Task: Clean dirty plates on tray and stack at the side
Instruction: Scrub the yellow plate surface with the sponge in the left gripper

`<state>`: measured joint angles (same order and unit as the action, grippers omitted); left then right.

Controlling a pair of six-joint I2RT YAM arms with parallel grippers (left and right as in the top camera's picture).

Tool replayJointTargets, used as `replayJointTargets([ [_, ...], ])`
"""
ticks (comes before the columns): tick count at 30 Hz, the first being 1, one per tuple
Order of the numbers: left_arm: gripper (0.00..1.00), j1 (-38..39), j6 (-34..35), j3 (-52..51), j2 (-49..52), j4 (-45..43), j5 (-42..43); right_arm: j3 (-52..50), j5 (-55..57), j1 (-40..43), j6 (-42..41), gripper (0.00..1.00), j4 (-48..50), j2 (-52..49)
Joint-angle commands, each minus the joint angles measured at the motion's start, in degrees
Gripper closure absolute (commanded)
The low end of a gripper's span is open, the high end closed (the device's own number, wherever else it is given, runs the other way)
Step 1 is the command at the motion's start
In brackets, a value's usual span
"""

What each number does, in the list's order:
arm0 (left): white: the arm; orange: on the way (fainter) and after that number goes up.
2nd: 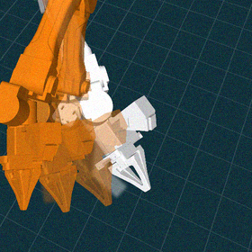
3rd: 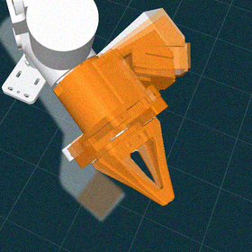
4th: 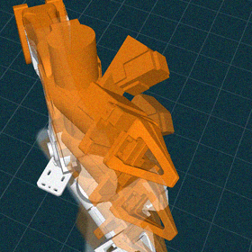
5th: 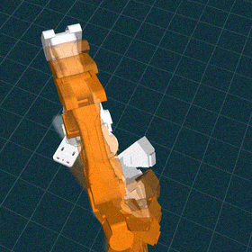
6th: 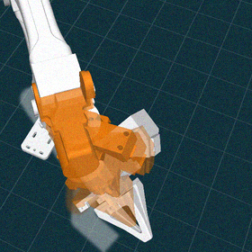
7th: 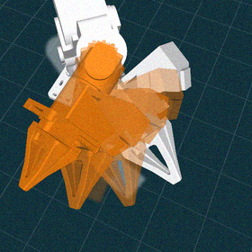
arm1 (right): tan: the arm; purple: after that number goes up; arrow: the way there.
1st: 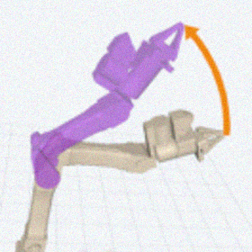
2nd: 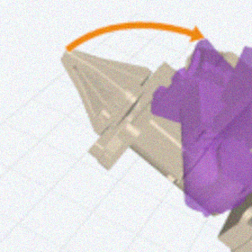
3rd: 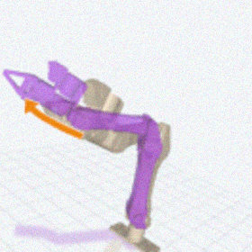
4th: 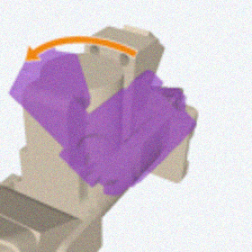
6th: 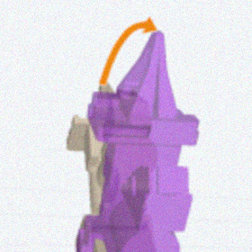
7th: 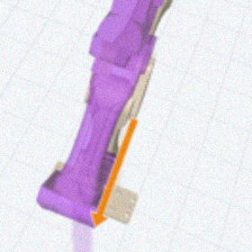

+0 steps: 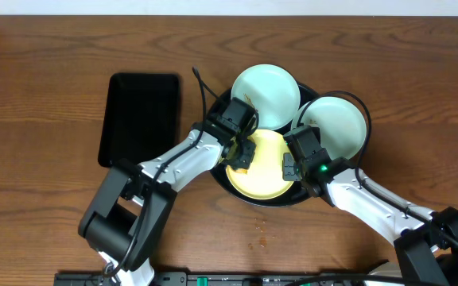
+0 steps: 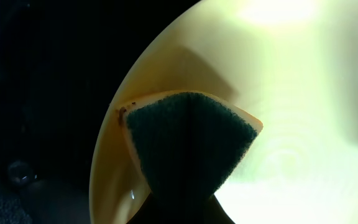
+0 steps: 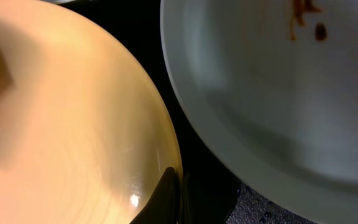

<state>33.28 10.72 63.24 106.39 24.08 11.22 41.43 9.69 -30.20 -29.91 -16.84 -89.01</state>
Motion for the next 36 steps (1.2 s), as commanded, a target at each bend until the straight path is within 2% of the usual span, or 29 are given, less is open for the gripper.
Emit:
replayJointTargets([
  [1, 0.93, 0.5, 1.0, -0.3, 1.4, 0.3, -1.4, -0.5, 1.9, -0.4, 0.4, 0.99, -0.1, -0.4],
  [15, 0.92, 5.7, 1.1, -2.1, 2.0, -0.4, -1.4, -0.5, 1.9, -0.4, 0.4, 0.99, -0.1, -0.4],
  [19, 0.92, 7.2, 4.9, -3.8, 2.0, -1.6, -0.9, -0.5, 1.9, -0.4, 0.4, 0.99, -0.1, -0.4],
  [21, 0.92, 7.6, 5.0, -3.8, 2.0, -1.7, 4.4, -0.5, 1.9, -0.4, 0.4, 0.99, -0.1, -0.4],
  [25, 0.92, 7.3, 5.0, -3.7, 1.8, -6.0, 22.0, -0.5, 1.9, -0.4, 0.4, 0.99, -0.1, -0.4],
  [29, 0.93, 5.5, 5.5, -1.6, 0.5, -7.0, 34.6, -0.5, 1.8, -0.4, 0.4, 0.99, -0.1, -0.4],
  [32, 0.93, 2.5, 7.2, 0.5, -2.6, -7.1, 37.2, -0.5, 1.9, -0.4, 0.4, 0.99, -0.1, -0.4],
  [36, 0.93, -4.0, 7.2, 2.5, -10.5, -7.1, 34.3, -0.5, 1.8, -0.4, 0.4, 0.99, -0.2, -0.4],
])
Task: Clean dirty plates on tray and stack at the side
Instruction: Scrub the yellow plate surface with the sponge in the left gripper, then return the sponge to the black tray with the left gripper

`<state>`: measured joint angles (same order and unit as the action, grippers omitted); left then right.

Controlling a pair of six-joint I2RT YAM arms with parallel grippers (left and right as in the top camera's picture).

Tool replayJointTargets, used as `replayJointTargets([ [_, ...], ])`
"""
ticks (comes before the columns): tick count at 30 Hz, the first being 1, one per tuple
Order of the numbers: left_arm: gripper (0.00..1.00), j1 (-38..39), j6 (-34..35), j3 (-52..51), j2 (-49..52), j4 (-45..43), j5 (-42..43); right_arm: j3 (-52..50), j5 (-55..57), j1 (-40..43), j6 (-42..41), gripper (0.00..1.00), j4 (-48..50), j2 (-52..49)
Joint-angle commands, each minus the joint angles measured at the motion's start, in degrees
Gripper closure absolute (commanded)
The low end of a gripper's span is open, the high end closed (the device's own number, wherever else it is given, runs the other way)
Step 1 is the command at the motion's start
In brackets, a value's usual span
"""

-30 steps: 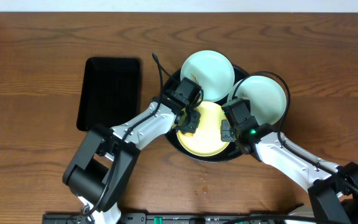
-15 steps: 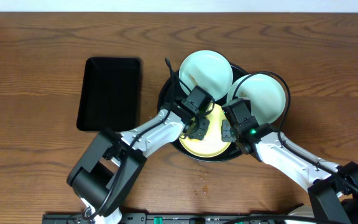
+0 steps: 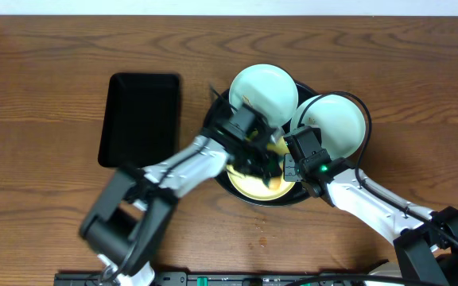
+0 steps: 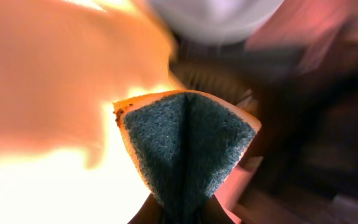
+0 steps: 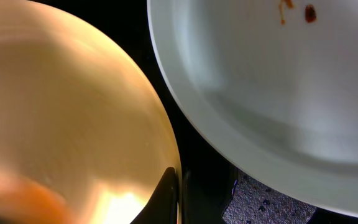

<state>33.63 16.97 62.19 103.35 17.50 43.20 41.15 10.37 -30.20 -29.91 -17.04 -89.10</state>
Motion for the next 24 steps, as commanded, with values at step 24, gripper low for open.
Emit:
replayJointTargets([
  [24, 0.92, -38.8, -1.9, 1.4, -13.0, 24.7, -46.0, 4.6, 10.0, -0.4, 18.4, 0.99, -2.1, 14.5],
])
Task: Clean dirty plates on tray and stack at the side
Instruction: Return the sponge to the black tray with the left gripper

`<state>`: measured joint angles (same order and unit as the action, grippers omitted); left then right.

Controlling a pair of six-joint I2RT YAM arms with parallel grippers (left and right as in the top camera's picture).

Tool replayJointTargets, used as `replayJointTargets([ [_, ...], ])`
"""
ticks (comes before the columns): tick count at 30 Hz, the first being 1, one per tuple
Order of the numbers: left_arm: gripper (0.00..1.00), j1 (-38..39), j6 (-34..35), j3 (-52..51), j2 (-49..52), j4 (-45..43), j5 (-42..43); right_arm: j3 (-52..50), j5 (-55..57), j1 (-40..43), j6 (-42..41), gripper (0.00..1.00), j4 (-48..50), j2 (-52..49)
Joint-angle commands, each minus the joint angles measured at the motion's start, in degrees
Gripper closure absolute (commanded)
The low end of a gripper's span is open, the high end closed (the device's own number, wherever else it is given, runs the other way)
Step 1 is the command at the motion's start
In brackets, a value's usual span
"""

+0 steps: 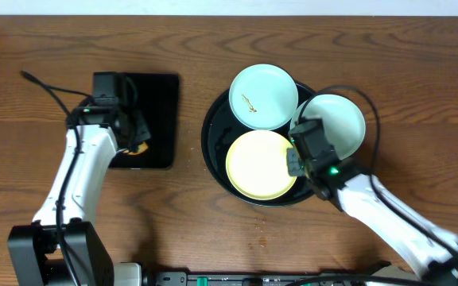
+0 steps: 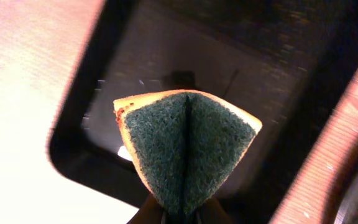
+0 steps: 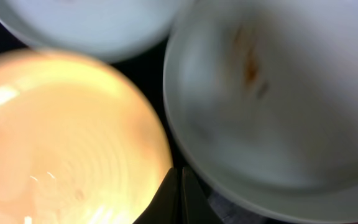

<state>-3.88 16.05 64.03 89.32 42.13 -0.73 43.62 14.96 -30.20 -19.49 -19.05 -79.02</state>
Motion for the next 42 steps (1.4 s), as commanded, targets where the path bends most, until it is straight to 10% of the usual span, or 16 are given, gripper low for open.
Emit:
replayJointTargets([
  [1, 0.92, -1.6, -1.0, -0.4, 1.4, 0.0, -2.1, 2.1, 6.4, -0.4, 9.4, 0.99, -0.1, 6.0],
  [14, 0.92, -1.8, -1.0, -0.9, 3.5, 0.5, 1.4, 2.0, -7.9, 1.1, -5.0, 0.71, -12.7, 6.1],
  [42, 0.89, -1.8, -3.2, -3.6, 9.3, -9.2, 1.4, 2.0, -9.9, 2.4, -8.4, 0.83, -2.8, -14.3],
])
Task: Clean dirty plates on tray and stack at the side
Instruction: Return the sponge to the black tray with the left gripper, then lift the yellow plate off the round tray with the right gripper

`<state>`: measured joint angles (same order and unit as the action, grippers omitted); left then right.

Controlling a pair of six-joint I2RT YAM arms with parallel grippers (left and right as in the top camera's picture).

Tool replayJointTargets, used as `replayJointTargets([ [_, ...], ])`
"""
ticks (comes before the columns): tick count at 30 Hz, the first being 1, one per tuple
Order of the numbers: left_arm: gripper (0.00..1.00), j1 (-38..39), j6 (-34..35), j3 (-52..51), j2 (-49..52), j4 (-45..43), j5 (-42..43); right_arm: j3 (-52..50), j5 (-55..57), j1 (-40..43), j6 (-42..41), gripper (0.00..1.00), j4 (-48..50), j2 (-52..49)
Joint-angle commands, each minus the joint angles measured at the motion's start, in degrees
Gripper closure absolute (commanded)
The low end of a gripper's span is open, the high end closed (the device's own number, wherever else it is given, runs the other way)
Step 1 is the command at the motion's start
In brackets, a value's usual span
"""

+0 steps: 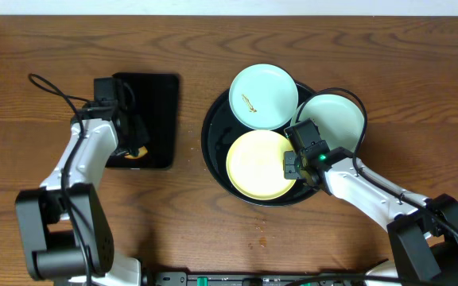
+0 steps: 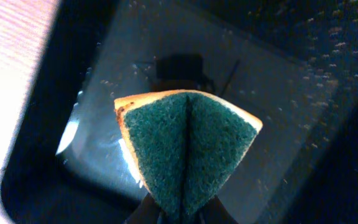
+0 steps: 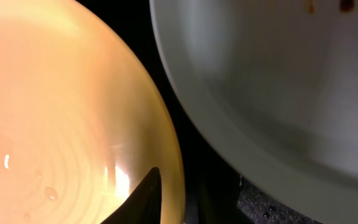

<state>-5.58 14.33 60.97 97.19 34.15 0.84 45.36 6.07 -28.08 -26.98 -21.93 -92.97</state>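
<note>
On the round black tray (image 1: 213,135) lie three plates. The yellow plate (image 1: 261,164) (image 3: 61,112) looks clean and wet. The pale green plate (image 1: 263,96) at the back has a brown smear. The pale plate (image 1: 332,119) (image 3: 278,93) on the right has brown spots. My right gripper (image 1: 291,165) (image 3: 176,199) is open at the yellow plate's right rim, with one finger (image 3: 146,196) over the plate and the other hidden in the dark. My left gripper (image 1: 133,147) (image 2: 182,214) is shut on the folded green-and-yellow sponge (image 2: 188,149), low over the rectangular black tray (image 1: 153,95).
The rectangular tray (image 2: 303,74) is wet and shiny inside. Bare wooden table (image 1: 388,63) surrounds both trays. A cable loops round the right plate's far side.
The sponge in my left gripper sits lower and nearer the rectangular tray's floor. My right gripper's fingers, then close together at the yellow plate's rim, now stand apart.
First the sponge pressed on the yellow plate's left part while my right gripper pinched its rim. Then the sponge was at the plate's right side. Later my left arm held it over the rectangular tray, where it stays now, and my right gripper has opened.
</note>
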Motion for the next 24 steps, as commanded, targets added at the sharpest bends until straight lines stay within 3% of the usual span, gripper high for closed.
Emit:
replayJointTargets([
  [1, 0.89, -0.1, -1.6, -0.5, 1.9, -1.8, -0.2, 0.3, -1.0, 0.3, -0.9, 0.84, 0.0, -0.4],
  [7, 0.84, -0.1, -1.8, -0.5, 3.5, -3.4, -0.2, 0.1, -1.2, 0.2, -1.5, 0.85, -1.4, -0.4],
  [9, 0.62, -0.1, -1.8, -0.5, 3.6, -3.4, -0.2, 0.0, -1.2, 0.2, -1.7, 0.99, -1.3, -0.4],
  [11, 0.44, -0.1, -1.8, -0.5, 3.6, -3.4, -0.2, 0.0, -1.2, 0.3, -1.7, 0.99, -0.7, -0.4],
  [15, 0.19, -0.1, -1.8, -0.5, 3.6, -3.4, -0.2, 1.0, -0.9, 0.4, -0.3, 0.99, 0.5, 0.4],
  [24, 0.14, -0.1, -1.8, -0.5, 3.6, -3.4, -0.2, 13.0, 12.2, 0.2, 11.1, 0.99, -11.6, 11.6],
])
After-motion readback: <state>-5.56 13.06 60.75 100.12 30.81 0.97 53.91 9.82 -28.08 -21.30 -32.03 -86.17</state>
